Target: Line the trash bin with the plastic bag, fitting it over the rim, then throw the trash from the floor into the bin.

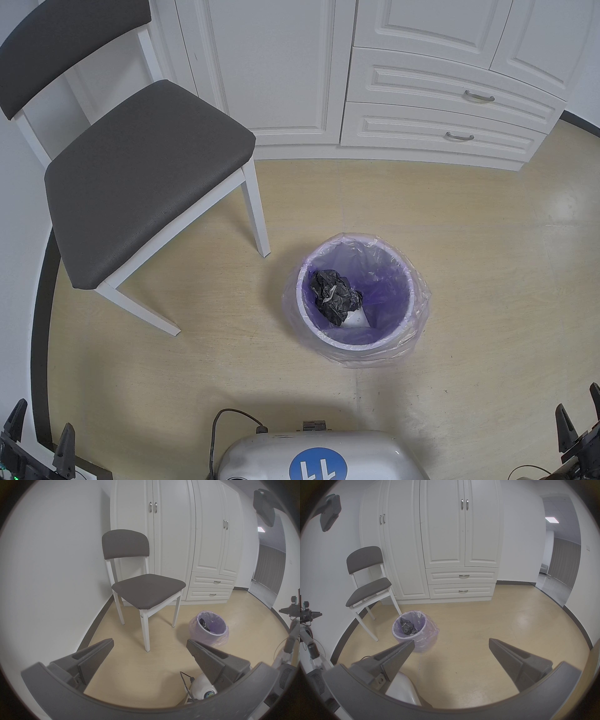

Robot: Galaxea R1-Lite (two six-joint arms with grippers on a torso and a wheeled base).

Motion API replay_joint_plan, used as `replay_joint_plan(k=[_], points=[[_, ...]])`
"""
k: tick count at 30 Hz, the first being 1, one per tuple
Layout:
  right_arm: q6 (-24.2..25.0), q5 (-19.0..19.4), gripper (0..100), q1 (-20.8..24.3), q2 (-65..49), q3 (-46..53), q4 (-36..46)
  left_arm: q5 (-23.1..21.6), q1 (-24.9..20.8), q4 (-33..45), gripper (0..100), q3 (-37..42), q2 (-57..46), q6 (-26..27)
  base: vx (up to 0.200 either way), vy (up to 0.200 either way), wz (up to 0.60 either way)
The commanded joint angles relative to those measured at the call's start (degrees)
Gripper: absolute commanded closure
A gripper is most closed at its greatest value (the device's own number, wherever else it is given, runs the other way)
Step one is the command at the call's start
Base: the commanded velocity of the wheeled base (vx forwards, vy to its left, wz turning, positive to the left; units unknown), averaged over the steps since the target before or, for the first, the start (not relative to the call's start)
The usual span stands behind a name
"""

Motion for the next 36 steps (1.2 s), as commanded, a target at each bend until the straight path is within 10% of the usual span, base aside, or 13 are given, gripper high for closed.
replay_joint_plan(k=[1,36], points=[[-0.01,-0.02,0,-0.01,-0.93,1.01,-0.02,0.03,0.01,0.00,0,1.01,-0.66,-0.01,0.000,0.000,0.00],[-0.01,-0.11,0,-0.01,-0.93,1.01,-0.02,0.03,0.01,0.00,0,1.01,-0.66,-0.01,0.000,0.000,0.00]])
